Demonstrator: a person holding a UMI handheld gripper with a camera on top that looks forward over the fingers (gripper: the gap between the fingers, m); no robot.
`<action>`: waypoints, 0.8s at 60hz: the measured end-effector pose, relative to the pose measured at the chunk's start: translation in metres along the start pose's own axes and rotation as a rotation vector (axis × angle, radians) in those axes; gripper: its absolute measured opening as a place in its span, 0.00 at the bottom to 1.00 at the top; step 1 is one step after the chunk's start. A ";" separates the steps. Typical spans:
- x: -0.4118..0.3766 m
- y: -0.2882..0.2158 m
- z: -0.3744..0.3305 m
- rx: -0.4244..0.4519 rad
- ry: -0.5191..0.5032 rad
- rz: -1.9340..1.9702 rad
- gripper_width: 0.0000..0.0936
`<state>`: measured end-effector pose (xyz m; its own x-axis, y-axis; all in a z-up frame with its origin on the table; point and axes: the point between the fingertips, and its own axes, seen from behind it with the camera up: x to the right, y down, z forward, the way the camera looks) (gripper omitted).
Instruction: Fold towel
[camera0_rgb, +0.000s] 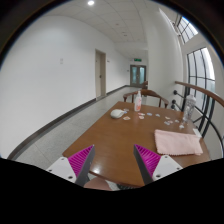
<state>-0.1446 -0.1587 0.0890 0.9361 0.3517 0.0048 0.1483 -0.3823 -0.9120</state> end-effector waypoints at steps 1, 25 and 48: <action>0.002 -0.001 0.001 0.003 0.007 -0.008 0.87; 0.133 0.002 0.069 -0.104 0.210 0.008 0.70; 0.187 0.043 0.146 -0.250 0.182 0.076 0.27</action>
<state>-0.0095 0.0153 -0.0094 0.9859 0.1638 0.0349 0.1287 -0.6077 -0.7837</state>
